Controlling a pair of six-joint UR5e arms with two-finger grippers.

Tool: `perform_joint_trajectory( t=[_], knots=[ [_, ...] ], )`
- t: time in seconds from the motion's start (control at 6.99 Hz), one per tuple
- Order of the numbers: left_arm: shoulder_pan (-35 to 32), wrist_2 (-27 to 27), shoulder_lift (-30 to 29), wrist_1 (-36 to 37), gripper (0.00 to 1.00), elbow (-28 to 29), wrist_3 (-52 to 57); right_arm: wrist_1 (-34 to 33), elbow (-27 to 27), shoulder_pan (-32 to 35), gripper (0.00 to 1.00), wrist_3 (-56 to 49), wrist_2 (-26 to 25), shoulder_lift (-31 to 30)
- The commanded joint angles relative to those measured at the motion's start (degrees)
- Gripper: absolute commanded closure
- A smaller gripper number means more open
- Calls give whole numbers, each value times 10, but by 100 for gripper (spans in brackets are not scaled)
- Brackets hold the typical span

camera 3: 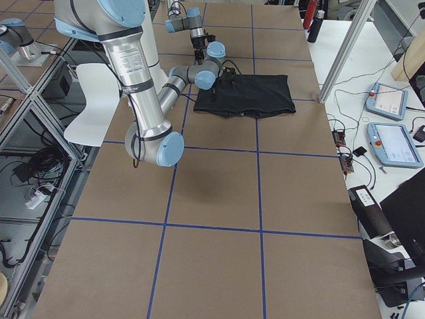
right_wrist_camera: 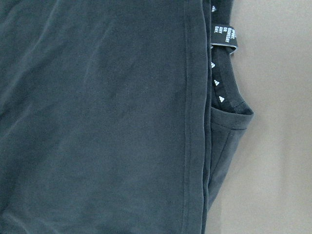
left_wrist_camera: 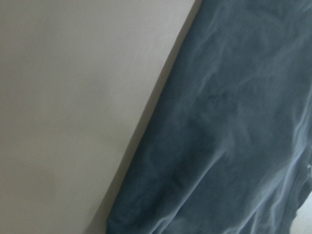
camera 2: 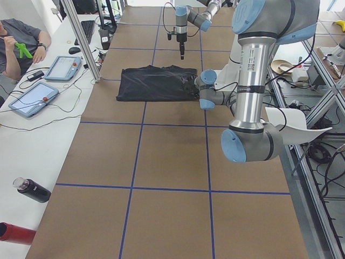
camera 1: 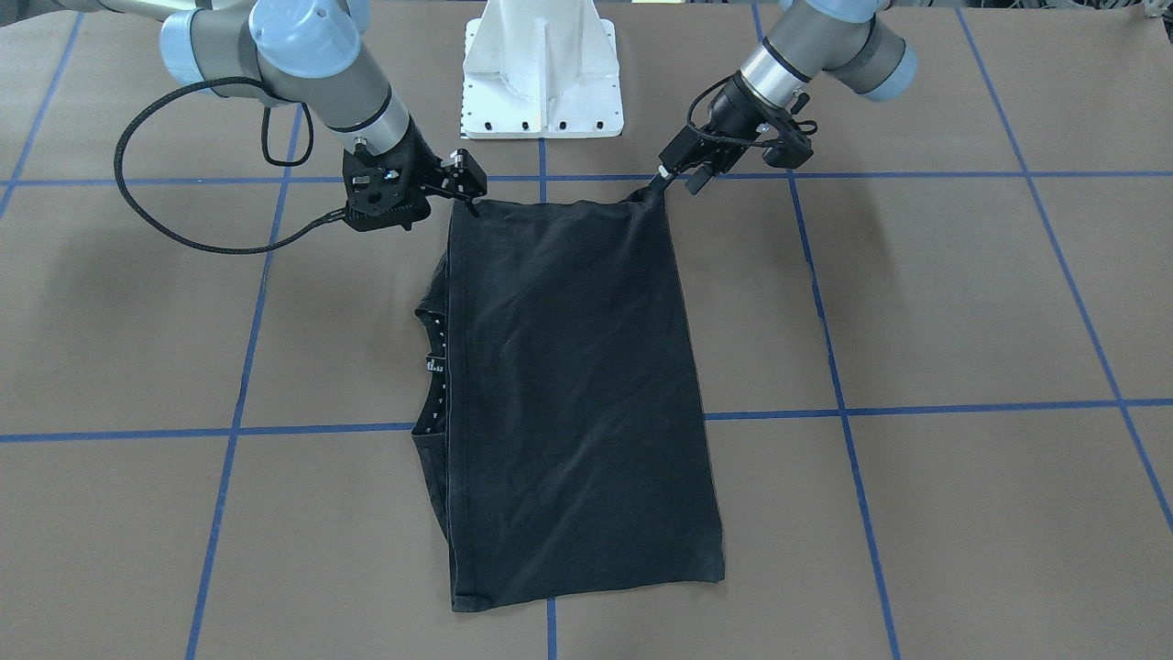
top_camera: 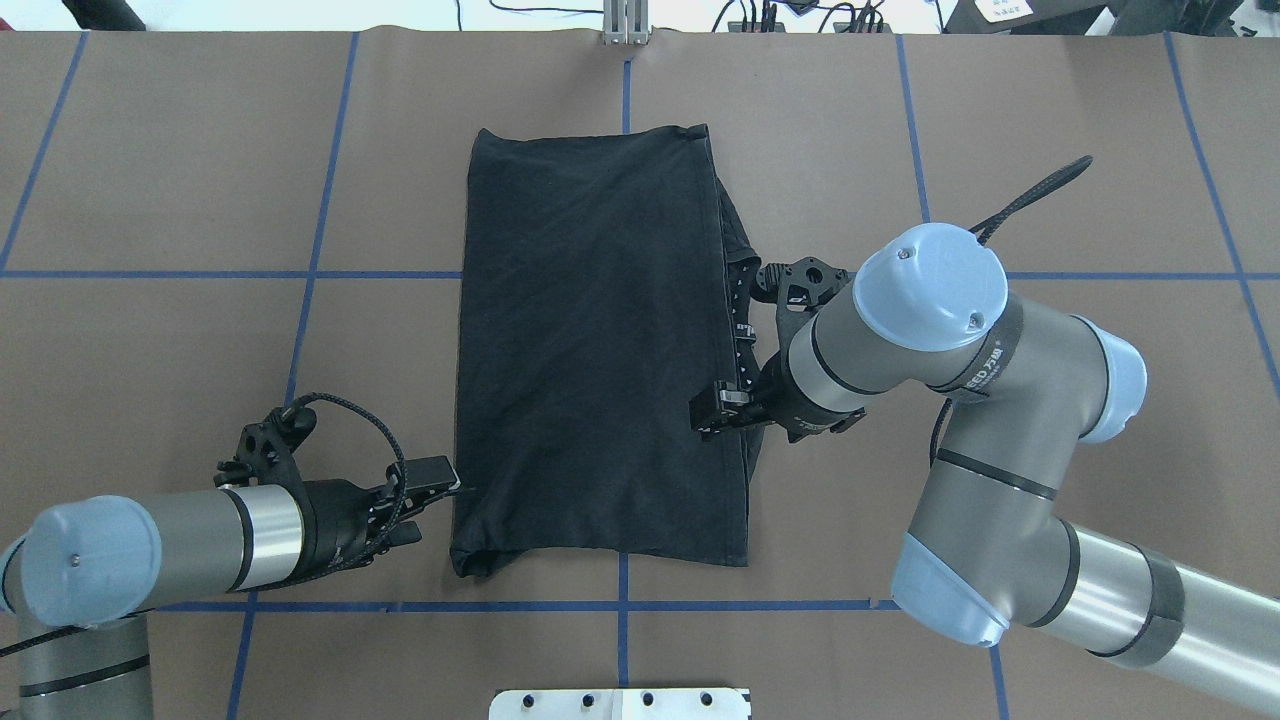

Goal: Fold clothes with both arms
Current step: 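Grasp the near end with the left gripper while the right slides toward the robot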

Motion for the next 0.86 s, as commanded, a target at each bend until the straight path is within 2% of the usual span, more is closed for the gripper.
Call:
perform_joint_trajectory(
  t=[0.0,0.43,0.72],
  knots=[
    [11,4,-30,2,0,37,-1,0,6,0,0,0,3,-1],
    [14,2,-32,3,2,45,0,0,7,0,0,0,6,-2],
    [14,2,-34,3,27,45,1,0,6,0,0,0,6,-2]
  ],
)
